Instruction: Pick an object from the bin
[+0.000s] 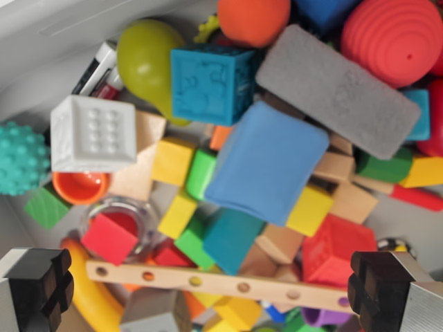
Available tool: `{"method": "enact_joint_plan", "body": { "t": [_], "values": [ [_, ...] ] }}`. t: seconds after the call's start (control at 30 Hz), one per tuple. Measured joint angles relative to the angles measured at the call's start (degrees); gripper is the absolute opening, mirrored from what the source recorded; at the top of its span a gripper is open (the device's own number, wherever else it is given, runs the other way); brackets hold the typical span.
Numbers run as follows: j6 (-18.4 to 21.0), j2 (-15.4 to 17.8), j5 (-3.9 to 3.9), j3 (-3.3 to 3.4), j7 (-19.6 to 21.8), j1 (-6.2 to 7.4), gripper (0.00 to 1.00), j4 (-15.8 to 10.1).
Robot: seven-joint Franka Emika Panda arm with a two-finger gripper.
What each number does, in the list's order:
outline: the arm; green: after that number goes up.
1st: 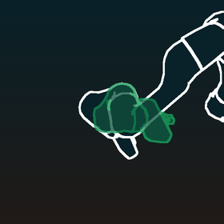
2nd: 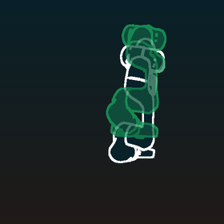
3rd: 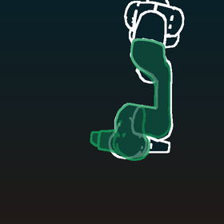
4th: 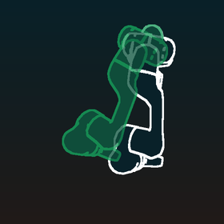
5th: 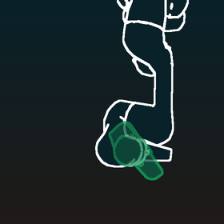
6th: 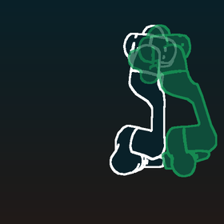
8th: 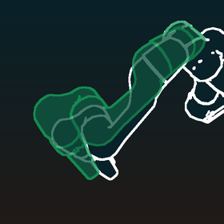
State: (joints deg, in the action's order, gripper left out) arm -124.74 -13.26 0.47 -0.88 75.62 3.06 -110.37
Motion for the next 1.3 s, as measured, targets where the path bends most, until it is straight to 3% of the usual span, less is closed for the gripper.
{"method": "enact_joint_plan", "body": {
  "t": [0.57, 1.3],
  "values": [
    [-3.81, -4.74, 0.05, 0.24, 15.43, 3.02, 1.00, 0.42],
    [-8.39, -12.87, -0.14, 1.07, 37.36, 7.64, 1.00, 3.36]
  ]
}}
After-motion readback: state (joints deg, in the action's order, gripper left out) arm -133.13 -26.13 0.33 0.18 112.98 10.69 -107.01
